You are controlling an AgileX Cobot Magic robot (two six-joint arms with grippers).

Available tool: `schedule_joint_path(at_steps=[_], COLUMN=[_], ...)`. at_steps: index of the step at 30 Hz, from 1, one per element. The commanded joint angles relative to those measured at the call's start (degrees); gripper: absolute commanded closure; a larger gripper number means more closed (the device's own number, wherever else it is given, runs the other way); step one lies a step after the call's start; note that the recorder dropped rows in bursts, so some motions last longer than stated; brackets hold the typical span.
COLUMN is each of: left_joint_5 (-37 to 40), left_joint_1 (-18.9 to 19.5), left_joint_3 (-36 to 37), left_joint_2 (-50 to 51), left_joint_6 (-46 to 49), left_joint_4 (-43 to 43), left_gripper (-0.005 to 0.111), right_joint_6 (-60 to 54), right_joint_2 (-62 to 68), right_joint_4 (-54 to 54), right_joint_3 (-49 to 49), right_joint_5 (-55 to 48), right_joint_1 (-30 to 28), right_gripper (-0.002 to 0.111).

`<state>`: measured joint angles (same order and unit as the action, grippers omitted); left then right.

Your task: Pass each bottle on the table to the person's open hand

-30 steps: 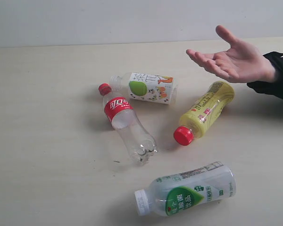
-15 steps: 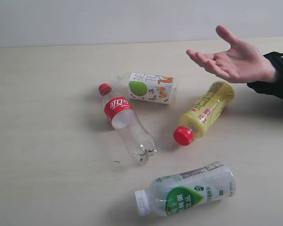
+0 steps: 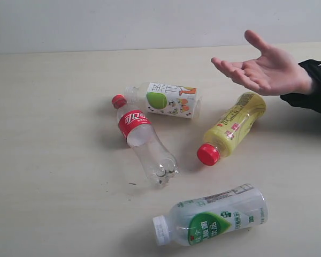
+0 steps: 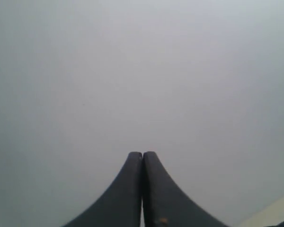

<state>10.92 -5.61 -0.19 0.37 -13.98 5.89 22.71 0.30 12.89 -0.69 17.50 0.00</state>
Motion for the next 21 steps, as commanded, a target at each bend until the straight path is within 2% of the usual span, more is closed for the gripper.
schedule_joint_path(at_steps=[1,5,6,8,14,18,19,21], left_joint_5=[-0.3,-0.3,-0.3,-0.3,-0.3,-0.3,-0.3,-0.3], left_joint_1=[-0.3,-0.3,-0.3,-0.3,-0.3,-0.3,-0.3,-0.3], left_joint_3=[0.2,0.2,0.2,0.2,0.2,0.2,0.2,0.2], left_joint_2=[-0.4,-0.4,-0.4,-0.4,-0.4,-0.4,-0.4,-0.4], left_joint_6=[0.1,0.1,0.1,0.1,0.1,0.1,0.1,0.1], left_joint_4=[-0.3,-0.3,-0.3,-0.3,-0.3,-0.3,-0.3,-0.3], left_gripper=[0.107,0.107,0.107,0.107,0.107,0.107,0.107,0.107], right_joint_6=[4.5,4.4,2.1,-10.2,-37.8,-58.7,-68.0,-74.6], right_joint_2=[3.1,13.1,15.9,20.5,37.0,48.5,53.4,57.7], right_joint_4=[-15.7,-27.0,-28.5,-27.8,-12.9,-4.0,-0.3,3.5], right_joint_3=[-9.9,-25.0,-28.3,-33.9,-48.8,-59.6,-64.0,-67.4], right_joint_5=[-5.7,-19.8,-24.3,-31.0,-48.4,-68.3,-79.1,-87.5], right_joint_1=[-0.3,-0.3,-0.3,-0.3,0.3,0.3,0.3,0.3], right_gripper=[0.108,0.108,0.108,0.108,0.108,0.108,0.108,0.108])
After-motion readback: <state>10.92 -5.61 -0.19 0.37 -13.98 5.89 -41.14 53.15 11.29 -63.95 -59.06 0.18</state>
